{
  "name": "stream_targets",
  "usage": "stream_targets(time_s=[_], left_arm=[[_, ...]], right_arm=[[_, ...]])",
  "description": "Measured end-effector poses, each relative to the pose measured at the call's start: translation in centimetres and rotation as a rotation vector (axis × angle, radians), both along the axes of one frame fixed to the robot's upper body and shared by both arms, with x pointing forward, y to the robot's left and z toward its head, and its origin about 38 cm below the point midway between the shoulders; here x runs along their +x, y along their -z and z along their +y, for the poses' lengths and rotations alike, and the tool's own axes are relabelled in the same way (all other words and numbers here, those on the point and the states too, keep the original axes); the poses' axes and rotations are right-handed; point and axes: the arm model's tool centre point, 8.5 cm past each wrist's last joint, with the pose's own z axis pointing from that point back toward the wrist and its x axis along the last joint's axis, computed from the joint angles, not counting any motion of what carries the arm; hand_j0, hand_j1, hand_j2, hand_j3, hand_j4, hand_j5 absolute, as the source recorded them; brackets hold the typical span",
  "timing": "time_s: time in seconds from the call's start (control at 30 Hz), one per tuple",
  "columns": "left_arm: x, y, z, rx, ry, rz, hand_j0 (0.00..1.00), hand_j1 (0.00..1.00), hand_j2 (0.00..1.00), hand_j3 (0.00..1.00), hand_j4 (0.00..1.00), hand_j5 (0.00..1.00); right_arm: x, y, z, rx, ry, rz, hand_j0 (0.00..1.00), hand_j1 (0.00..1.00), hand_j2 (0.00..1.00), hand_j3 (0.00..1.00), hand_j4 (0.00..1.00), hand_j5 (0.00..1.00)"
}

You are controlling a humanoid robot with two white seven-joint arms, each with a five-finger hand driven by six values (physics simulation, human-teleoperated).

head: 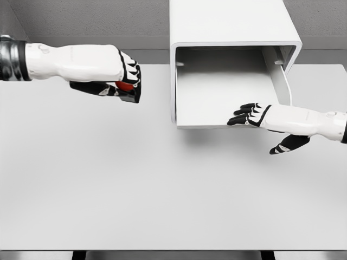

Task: Slide open multi-storey tabletop storage cabinets and put open load switch and slide close multi-storey tabletop storage cabinets

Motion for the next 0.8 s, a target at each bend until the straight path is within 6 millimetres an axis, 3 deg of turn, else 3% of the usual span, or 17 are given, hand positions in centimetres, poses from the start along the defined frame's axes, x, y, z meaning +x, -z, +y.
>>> stream_targets(time_s=[0.27,0.5,0.8], left_arm=[[0.1,-0.9,-0.6,-0.012,0.016,-0.018,0.46,0.46,0.46,0.46,0.46,0.46],[0.0,-1.1,-2.4,-0.033,0.058,-0.021,0.46,0.46,0.46,0.46,0.46,0.46],[0.0,-1.4,-3.9,-0.05,0.091,-0.025,0.46,0.46,0.46,0.46,0.46,0.46]], right_arm=[[-0.4,-0.3,-0.3,-0.011,-0.003,-0.006,1.0,1.0,1.0,1.0,1.0,1.0],[-0.7,-0.8,-0.8,-0.025,0.002,-0.014,1.0,1.0,1.0,1.0,1.0,1.0],[-0.1,-3.3,-1.5,0.009,0.031,-0.092,1.0,1.0,1.0,1.0,1.0,1.0]])
